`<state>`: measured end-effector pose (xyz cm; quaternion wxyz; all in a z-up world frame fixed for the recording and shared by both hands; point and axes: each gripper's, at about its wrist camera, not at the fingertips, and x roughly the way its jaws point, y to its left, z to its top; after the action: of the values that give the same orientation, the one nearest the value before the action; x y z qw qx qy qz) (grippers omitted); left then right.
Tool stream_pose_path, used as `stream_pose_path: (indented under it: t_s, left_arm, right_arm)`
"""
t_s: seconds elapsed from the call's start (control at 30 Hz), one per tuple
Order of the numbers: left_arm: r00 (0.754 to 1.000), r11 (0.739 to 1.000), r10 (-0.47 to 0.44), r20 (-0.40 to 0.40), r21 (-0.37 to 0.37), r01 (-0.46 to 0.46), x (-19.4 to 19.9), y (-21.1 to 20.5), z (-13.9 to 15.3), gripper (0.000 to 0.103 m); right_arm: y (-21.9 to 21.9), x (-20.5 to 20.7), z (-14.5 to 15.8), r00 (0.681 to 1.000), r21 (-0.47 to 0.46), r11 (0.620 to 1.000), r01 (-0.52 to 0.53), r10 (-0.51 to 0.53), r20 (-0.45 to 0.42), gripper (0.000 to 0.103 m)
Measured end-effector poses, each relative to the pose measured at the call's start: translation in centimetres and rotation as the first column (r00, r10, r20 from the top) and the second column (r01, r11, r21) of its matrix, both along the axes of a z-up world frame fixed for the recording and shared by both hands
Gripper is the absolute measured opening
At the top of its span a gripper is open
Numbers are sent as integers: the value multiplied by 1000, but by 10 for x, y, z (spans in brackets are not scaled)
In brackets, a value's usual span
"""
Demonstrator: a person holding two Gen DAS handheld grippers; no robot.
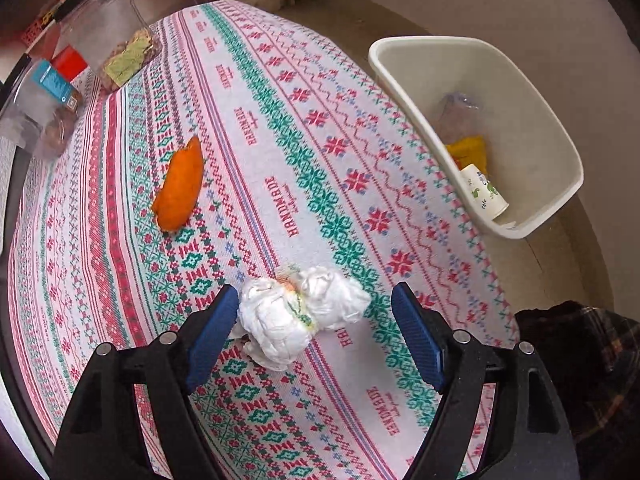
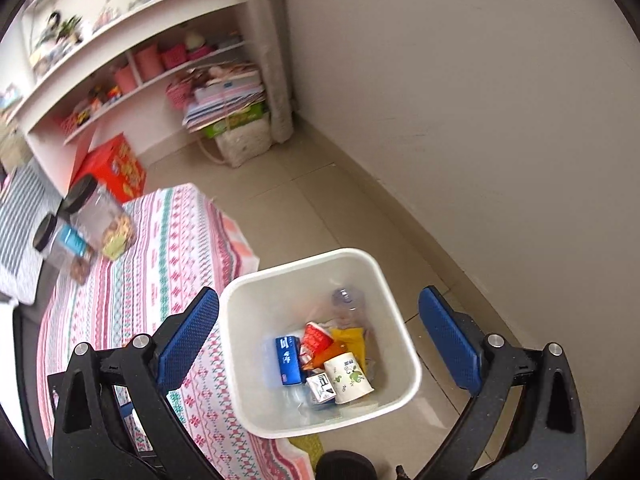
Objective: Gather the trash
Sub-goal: 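Grasp the crumpled white tissue with the left tool while the right tool grasps another orange peel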
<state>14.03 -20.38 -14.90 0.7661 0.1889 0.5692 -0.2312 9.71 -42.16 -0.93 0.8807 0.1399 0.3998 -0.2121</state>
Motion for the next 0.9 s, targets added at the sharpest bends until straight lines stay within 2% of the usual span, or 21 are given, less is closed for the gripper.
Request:
stream_pose_path:
  t_s: [0.1,0.2,0.47,0.6,0.73,0.83,0.9]
  left_arm:
    - [1000,1000,7,0,-12,-7,0,7,-12,55]
    - [1000,997,27,5,-70,-27,1,20,-9,49]
    - [986,977,156,61,-160,-144,12,81,31,48]
    - [964,955,255,73,-178,-239,19,120,46,49]
    - [925,916,370,86,-201,-348,27,168,59,49]
    - [901,892,424,89,-214,-399,26,194,66,49]
    - [889,883,445,104,-216,-417,24,205,74,49]
  right_arm:
    - [18,14,-7,999,-21,999,-36,35,-32,96]
    - [39,29,-16,995,-43,996,-81,78,-67,96]
    - [112,76,-46,960,-34,972,-234,225,-164,96]
    - [153,102,-65,934,38,953,-299,301,-191,96]
    - [184,123,-93,921,163,942,-292,323,-217,96]
    - [201,133,-108,936,193,951,-242,281,-213,91]
    - [214,139,-114,939,173,957,-232,267,-218,89]
